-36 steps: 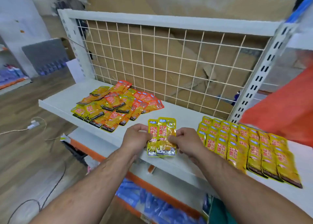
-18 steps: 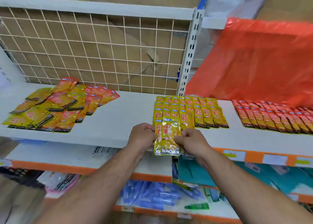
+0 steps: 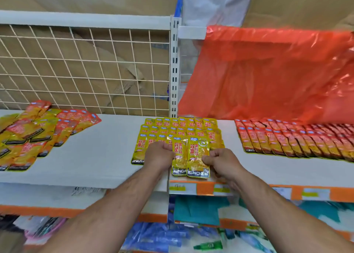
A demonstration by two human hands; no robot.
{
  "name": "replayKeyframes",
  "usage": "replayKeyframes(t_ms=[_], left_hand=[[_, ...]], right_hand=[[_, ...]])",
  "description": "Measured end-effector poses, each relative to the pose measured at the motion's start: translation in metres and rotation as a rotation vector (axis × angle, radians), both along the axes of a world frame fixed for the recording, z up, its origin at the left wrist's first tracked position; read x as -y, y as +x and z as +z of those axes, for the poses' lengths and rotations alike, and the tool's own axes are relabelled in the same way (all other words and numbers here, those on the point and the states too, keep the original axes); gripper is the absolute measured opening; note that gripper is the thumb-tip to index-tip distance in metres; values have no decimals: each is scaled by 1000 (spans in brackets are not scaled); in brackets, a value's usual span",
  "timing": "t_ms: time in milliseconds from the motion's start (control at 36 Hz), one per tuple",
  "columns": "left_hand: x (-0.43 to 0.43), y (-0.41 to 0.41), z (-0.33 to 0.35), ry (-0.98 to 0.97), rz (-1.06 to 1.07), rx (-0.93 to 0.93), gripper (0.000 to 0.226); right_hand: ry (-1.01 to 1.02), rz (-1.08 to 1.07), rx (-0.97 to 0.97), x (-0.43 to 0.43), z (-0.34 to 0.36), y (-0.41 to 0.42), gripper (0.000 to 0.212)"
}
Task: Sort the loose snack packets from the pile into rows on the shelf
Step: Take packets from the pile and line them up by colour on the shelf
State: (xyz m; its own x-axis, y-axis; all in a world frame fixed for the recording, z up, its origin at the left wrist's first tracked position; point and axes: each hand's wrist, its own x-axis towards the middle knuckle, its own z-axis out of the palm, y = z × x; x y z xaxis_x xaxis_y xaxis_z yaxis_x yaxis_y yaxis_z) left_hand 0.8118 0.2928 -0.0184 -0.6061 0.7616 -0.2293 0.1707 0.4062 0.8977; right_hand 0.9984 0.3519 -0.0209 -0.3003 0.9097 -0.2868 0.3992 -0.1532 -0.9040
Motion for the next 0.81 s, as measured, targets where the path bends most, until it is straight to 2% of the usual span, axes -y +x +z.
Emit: replayKeyframes(t_ms=[250, 361, 472, 806], left_hand=[[-41, 15, -5, -94, 55, -251, 26], [-45, 18, -5, -144, 33, -362, 18], [-48, 17, -6, -175, -31, -483, 13], [-46, 9, -14, -146, -135, -620, 12]], right_hand=[[5, 101, 77, -54, -11, 9, 52], [-21, 124, 60, -60, -19, 6, 46], [-37, 132, 69, -65, -24, 4, 50], [8, 128, 115, -60, -26, 3, 49]])
